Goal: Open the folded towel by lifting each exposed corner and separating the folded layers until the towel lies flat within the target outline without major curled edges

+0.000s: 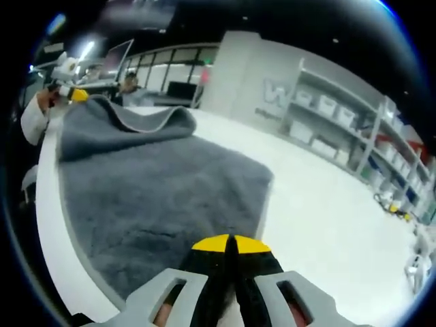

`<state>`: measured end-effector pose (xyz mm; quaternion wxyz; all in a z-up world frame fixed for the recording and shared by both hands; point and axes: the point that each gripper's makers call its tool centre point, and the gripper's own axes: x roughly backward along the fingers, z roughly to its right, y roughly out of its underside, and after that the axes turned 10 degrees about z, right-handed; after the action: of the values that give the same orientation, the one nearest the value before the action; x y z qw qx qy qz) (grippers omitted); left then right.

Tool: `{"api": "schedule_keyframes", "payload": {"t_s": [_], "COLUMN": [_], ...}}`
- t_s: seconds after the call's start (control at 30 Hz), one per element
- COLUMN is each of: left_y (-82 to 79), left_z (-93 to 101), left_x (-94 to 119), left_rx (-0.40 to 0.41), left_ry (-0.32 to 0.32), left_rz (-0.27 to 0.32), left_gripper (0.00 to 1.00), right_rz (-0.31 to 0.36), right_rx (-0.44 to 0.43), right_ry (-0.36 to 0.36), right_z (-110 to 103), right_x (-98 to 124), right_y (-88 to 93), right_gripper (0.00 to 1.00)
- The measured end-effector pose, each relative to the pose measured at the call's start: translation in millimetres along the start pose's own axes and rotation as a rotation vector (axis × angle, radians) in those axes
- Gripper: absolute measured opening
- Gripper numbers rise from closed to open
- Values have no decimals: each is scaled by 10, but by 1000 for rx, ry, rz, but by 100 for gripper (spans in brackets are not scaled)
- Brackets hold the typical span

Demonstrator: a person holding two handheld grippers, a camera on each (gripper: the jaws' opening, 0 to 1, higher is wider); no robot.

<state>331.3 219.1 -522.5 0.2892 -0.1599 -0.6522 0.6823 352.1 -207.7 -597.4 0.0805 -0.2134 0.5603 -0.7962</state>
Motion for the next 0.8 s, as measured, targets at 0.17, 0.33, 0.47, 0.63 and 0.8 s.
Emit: {"api": "schedule_keyframes", "payload": {"t_s": [0.17, 0.33, 0.47, 0.63, 0.8], "left_y": [29, 64, 85, 79, 114], "left_z": [-61, -91, -94, -115, -148], "left_x": [34, 49, 51, 61, 77], "left_rx": [-4, -9, -9, -3, -28], "left_ry": [-18, -22, -22, -23, -32], "left_rz": [-17, -31, -39, -36, -54], "left_gripper": [2, 2, 2, 2, 2], "right_rz": [5, 7, 7, 7, 6], "right_rx": [-8, -7, -2, -1, 1], "right_ry": [-8, -11, -10, -9, -8], "right_z": [2, -6, -6, -3, 2], "right_x": [4, 9, 14, 21, 29], "right_y": [8, 9, 9, 11, 18], "right_gripper": [0, 0, 0, 0, 0]}}
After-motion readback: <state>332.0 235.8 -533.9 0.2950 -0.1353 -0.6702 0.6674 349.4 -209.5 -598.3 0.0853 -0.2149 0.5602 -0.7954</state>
